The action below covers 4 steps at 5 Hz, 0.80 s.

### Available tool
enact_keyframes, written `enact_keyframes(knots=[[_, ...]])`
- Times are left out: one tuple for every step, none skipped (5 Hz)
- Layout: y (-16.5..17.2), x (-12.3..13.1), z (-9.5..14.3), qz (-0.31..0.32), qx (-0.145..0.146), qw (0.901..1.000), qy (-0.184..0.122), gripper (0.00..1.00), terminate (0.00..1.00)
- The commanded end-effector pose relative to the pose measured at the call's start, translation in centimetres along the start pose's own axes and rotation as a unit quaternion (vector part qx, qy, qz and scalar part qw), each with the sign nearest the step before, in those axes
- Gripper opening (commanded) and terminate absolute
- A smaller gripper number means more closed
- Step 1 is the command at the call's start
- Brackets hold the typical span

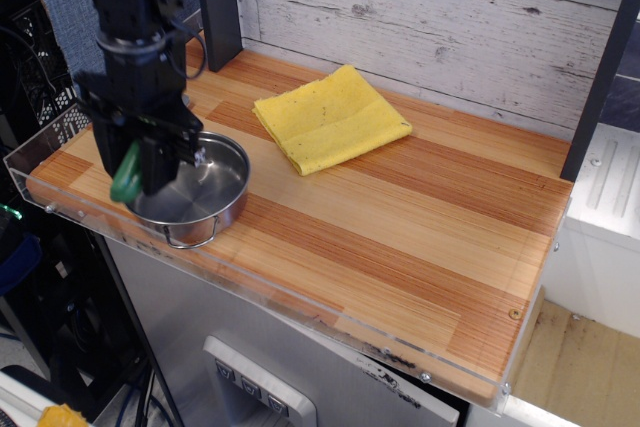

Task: Put the green vegetable into the pot.

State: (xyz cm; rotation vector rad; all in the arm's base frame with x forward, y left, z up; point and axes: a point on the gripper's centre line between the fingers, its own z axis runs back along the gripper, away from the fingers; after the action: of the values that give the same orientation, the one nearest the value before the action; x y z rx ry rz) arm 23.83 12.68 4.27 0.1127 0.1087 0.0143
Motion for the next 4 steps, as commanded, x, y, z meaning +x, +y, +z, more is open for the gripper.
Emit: enact_keyframes(knots=[[-1.0, 0.4, 0.4, -0.01, -0.008, 0.9999, -0.008, 0.0, 0.0], [-2.0, 0.6, 1.0, -0.023, -0.006, 0.9996, -0.016, 0.0, 0.0], [-2.4, 0.7, 2.0, -0.04, -0.001, 0.9991, -0.018, 1.0, 0.0], [-2.8, 0.7, 4.0, -0.053, 0.001, 0.9974, -0.048, 1.0, 0.0]])
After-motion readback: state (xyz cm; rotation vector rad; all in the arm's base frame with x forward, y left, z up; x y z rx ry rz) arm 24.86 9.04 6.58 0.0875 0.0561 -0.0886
